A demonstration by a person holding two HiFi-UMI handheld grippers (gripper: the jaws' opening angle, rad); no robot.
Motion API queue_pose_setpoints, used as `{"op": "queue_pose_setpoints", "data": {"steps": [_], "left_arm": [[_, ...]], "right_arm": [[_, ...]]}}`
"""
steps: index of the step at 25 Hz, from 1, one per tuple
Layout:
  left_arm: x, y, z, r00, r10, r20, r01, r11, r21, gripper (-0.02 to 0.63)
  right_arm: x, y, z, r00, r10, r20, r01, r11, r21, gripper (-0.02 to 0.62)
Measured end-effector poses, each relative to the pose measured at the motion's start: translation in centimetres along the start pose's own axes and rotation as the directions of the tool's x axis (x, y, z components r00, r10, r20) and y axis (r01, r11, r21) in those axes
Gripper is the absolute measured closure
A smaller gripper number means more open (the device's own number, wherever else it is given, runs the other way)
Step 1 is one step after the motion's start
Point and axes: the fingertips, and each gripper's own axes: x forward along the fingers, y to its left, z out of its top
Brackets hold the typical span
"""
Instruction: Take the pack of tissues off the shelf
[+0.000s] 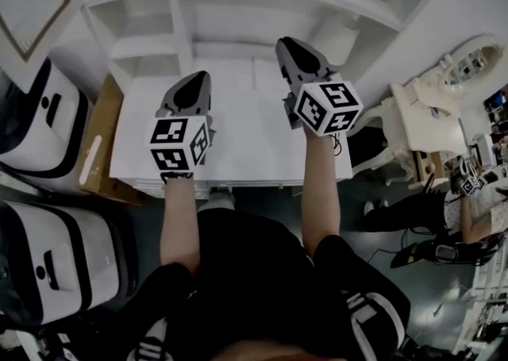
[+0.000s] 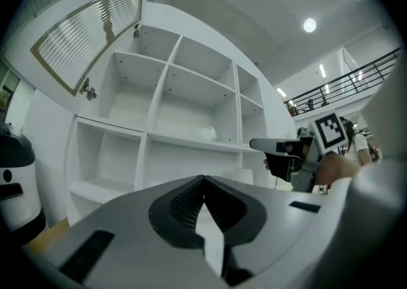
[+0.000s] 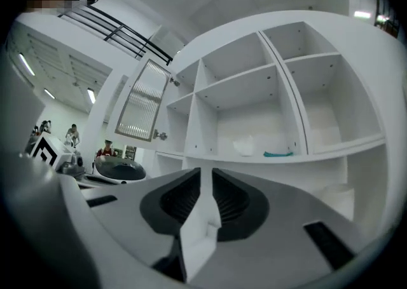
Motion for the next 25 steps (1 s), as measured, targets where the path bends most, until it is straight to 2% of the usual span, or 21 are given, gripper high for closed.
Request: {"op": "queue_pose_setpoints", "data": {"steps": [2,6,11,14,19,25], "left_arm": [[0.9,1.3,0.2,1.000,0.020,0.011,-0.019,1.000,-0.015,0.597],[2.3,3.8,1.2,0.998,0.057,0.013,-0.057,0.998,0.003,0.597],[4.1,5.6,1.0,0.998,0.069,0.007,-0.069,0.998,-0.006,0.597],[5.3,6.8,0.1,0.997,0.079,-0.020,-0.080,0.996,-0.026,0.597],[7.3,8.1,0.2,0.997,0.072,-0.010,-0.072,0.996,-0.061,0.597],[7.9,8.9,-0.2,0.998,0.052,-0.019,-0.054,0.992,-0.111,0.597]], "right_arm": [[2.5,-1.1,1.1,0.999,0.025,-0.020,-0.026,0.998,-0.050,0.448],[6.6,-2.7,2.2,0.999,0.030,-0.044,-0.036,0.990,-0.138,0.405],[10.5,-6.0,3.7,0.998,-0.062,-0.019,0.058,0.983,-0.174,0.273],[12.2,-7.3,4.8,0.994,-0.108,-0.004,0.106,0.977,-0.184,0.259],[15.2,-8.9,5.6,0.989,-0.143,-0.037,0.132,0.968,-0.213,0.222],[18.3,-10.8,5.3,0.973,-0.222,-0.068,0.203,0.956,-0.213,0.222]]}}
